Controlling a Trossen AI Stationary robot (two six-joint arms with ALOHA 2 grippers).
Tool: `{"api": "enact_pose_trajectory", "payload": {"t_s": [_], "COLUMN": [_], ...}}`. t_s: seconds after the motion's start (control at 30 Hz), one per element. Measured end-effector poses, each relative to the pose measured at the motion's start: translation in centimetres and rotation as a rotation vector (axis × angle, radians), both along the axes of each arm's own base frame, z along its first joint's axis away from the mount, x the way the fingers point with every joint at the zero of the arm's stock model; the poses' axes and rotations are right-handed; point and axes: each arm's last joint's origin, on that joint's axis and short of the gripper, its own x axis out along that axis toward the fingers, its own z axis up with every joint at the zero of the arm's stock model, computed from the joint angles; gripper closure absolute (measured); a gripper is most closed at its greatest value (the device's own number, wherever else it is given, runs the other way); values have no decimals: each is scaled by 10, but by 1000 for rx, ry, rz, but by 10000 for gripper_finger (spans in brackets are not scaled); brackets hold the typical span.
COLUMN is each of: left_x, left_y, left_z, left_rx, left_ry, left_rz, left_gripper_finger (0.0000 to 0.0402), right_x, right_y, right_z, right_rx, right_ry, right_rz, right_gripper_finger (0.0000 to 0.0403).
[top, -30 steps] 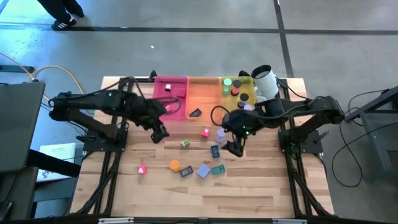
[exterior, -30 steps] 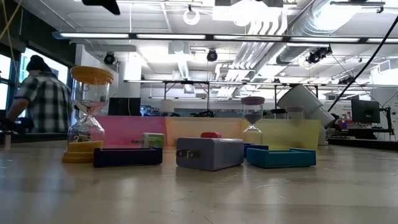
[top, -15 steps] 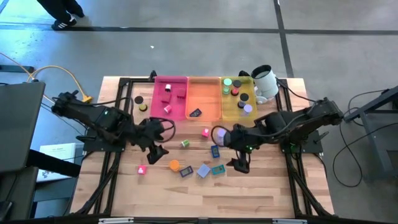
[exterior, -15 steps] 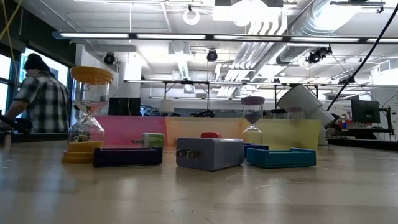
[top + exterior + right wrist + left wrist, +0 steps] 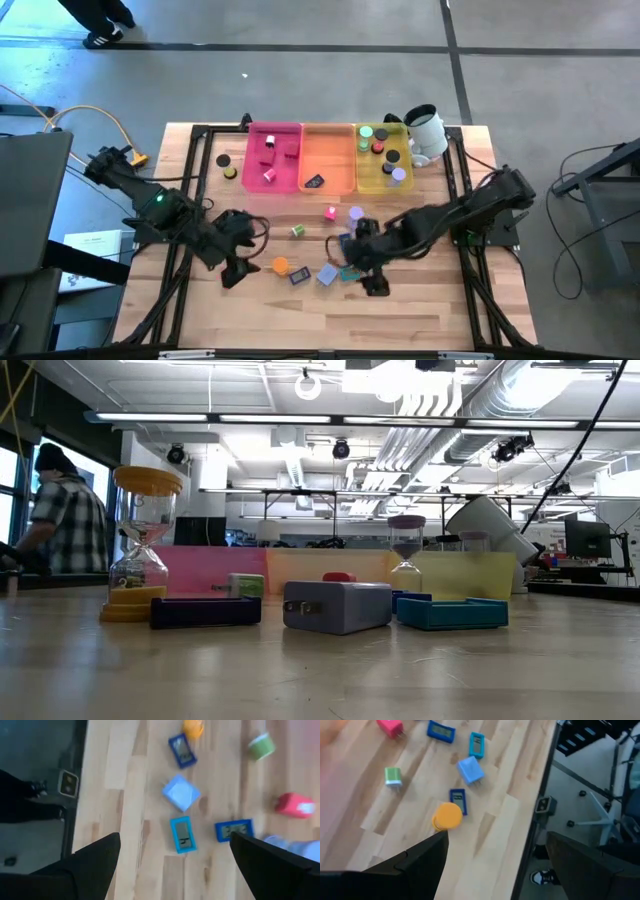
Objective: Pick & Place Office items
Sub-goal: Put the light blue digital clock into the orange bin
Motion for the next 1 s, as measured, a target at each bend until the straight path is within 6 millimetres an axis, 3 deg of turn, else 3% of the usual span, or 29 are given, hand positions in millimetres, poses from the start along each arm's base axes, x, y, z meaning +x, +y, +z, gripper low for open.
{"api": "enact_pose_trajectory", "payload": {"t_s": [0.3,0.53,0.7,1.0], "left_x": [-9,-9,-9,-9], "left_y": [-17,-18,-18,-18], "left_z": [2,2,2,3], "left_rx": [28,26,30,42], "left_ry": [-54,-60,-62,-67], "left_rz": [-31,-31,-38,-50], "left_gripper_finger": [77,77,77,77], "right_x": [34,46,49,53], "right_y": [20,20,20,14], "right_z": [-80,-130,-141,-141], "right_rx": [-76,-129,-142,-150], "right_ry": [220,374,403,387], "right_rz": [-38,-51,-33,25], "right_gripper_finger": [37,37,37,37]}}
